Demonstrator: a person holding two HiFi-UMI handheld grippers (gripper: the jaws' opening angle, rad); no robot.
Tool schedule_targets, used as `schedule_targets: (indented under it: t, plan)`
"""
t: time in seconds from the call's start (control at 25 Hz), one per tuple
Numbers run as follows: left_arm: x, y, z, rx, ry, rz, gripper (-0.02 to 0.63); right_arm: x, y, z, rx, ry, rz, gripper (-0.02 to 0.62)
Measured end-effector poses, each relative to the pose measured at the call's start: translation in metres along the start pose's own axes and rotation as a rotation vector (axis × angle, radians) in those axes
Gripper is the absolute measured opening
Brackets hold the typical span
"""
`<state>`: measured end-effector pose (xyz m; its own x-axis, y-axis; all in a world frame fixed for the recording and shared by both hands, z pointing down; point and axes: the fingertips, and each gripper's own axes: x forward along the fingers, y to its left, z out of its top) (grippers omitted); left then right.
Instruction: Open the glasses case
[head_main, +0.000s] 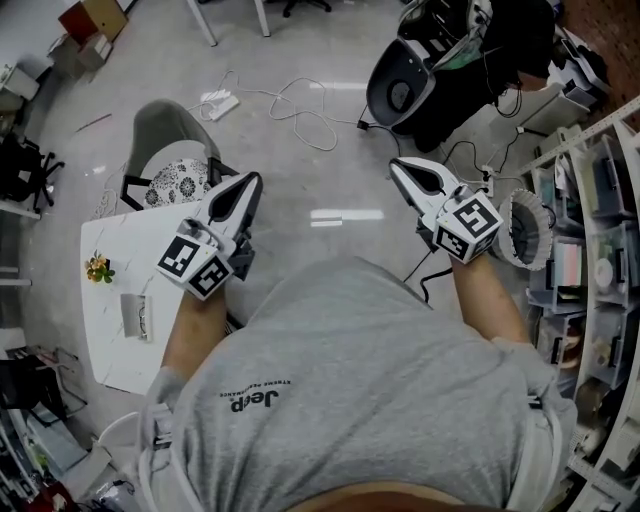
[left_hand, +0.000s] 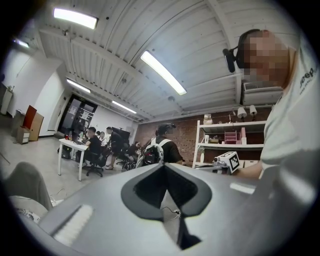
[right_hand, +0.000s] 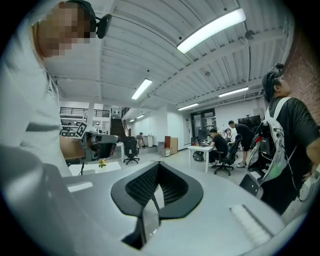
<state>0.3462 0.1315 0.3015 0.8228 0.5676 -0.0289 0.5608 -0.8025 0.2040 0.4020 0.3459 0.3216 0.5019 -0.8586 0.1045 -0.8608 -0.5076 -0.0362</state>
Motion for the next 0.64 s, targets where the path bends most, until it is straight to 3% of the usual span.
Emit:
schedule_targets:
  t: [0.64]
  plan:
    - [0.011,0.007,0.004,0.015,-0.001,0.021,0.049,0.006,-0.021,-0.001,-0.014,0.013,-0.003,0.0]
